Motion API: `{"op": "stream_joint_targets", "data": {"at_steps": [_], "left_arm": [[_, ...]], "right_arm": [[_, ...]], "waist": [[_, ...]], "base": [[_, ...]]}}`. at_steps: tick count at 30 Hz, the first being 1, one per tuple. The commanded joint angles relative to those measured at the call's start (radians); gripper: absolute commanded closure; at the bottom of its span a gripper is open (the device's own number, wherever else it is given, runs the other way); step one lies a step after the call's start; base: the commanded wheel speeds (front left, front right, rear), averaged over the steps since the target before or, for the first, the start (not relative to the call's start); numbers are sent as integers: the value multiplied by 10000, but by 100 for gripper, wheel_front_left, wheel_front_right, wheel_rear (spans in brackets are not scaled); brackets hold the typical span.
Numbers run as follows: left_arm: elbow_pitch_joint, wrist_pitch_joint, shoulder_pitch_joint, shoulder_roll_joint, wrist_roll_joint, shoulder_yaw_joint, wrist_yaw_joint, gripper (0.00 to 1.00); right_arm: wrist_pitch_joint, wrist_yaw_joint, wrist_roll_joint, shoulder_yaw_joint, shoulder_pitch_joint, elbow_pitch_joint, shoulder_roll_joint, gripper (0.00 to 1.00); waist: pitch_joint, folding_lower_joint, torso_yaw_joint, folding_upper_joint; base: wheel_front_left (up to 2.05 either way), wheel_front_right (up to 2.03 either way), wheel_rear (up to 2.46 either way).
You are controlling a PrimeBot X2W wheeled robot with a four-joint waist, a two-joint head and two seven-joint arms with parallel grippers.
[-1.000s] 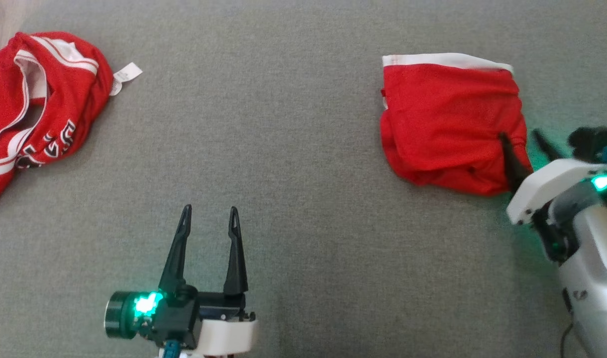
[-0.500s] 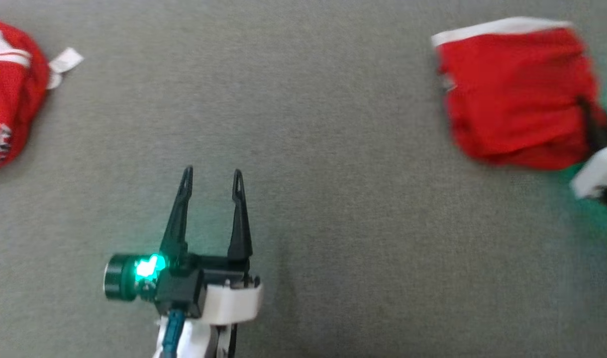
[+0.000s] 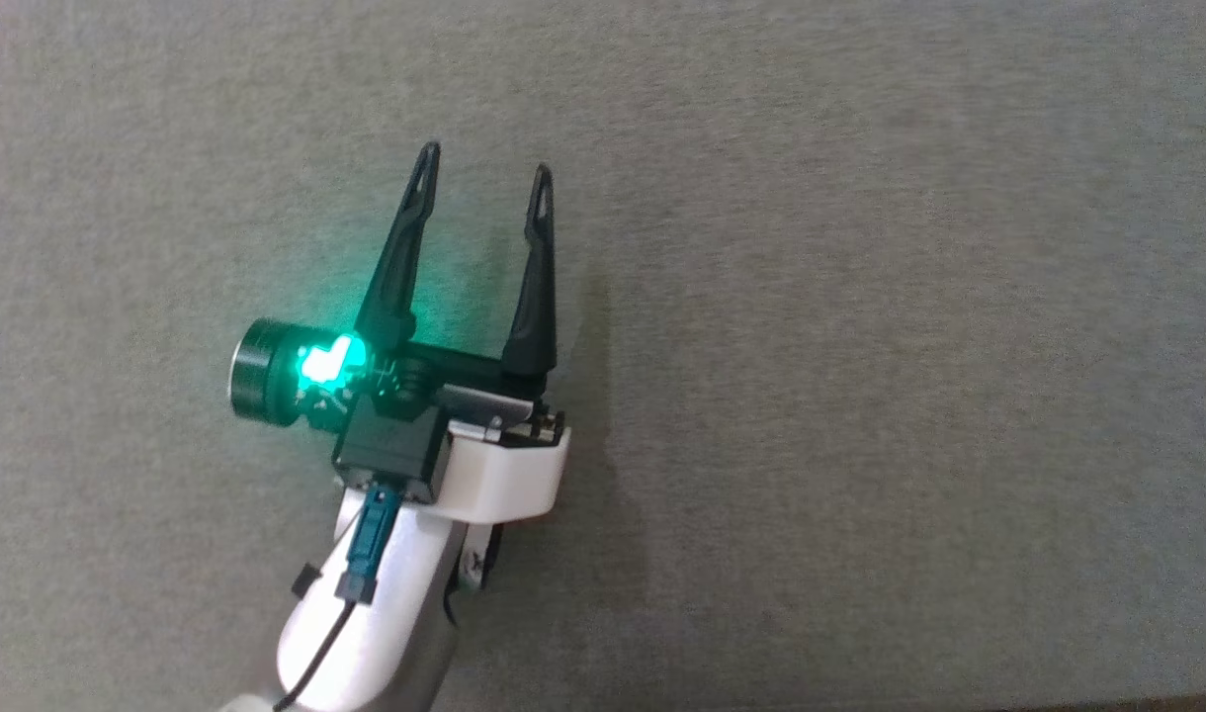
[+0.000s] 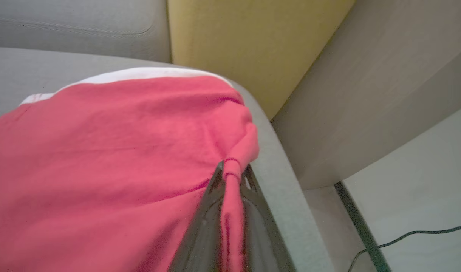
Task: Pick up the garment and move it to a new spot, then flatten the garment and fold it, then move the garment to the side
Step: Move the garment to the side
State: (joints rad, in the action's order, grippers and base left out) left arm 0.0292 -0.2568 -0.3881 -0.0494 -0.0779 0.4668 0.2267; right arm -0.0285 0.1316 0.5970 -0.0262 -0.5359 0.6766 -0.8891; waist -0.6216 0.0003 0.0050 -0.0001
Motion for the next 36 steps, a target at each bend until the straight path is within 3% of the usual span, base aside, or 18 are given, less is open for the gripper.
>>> {"op": "stream_joint_targets", "data": {"at_steps": [1,4,8,11,14,19,24,30,36], "left_arm": [[-229,-49,-39,-8,-95,-92,70,0],[-117,-49,-92,-8,-237,38,185,0],[-52,-49,86,-8,-397,117,319,0],[36,-49,437,-8,-491,91,402,0],[199,-49,887,-8,-679,-67,402,0],[539,-49,1692,-8,-797,-529,266,0],[781,-49,2509,-8,-639,-1109,-12,0],[934,-49,3531,-33,-528,-1813,-362,0],[505,-49,4213,-41,-155,-2218,-616,0]], "right_arm": [[-303,-9,-421,-561,519,26,-706,0],[-724,-9,-1603,-1494,544,345,-631,0],[-1096,-9,-3059,-2118,583,281,21,0],[-1326,-9,-4308,-2256,711,-352,1278,0],[-1450,-9,-4820,-1925,1004,-978,2897,0],[-2016,-9,-4943,-508,1772,-1486,5019,0],[-2303,-9,-4134,889,2645,-1514,6411,0],[-2329,-9,-3540,1377,3795,-2760,7421,0],[-2331,-9,-4038,1236,5208,-4296,7826,0]], "waist": [[-327,-3,434,1],[-171,-3,731,1],[291,-3,1004,1],[903,-3,1150,1],[1665,-3,1211,1],[3048,-3,1234,1],[4453,-3,1186,1],[5602,-3,866,1],[6126,-3,647,1]], "base": [[0,0,0],[0,0,0],[0,0,0],[0,0,0],[0,0,0],[0,0,0],[0,0,0],[0,0,0],[0,0,0]]}}
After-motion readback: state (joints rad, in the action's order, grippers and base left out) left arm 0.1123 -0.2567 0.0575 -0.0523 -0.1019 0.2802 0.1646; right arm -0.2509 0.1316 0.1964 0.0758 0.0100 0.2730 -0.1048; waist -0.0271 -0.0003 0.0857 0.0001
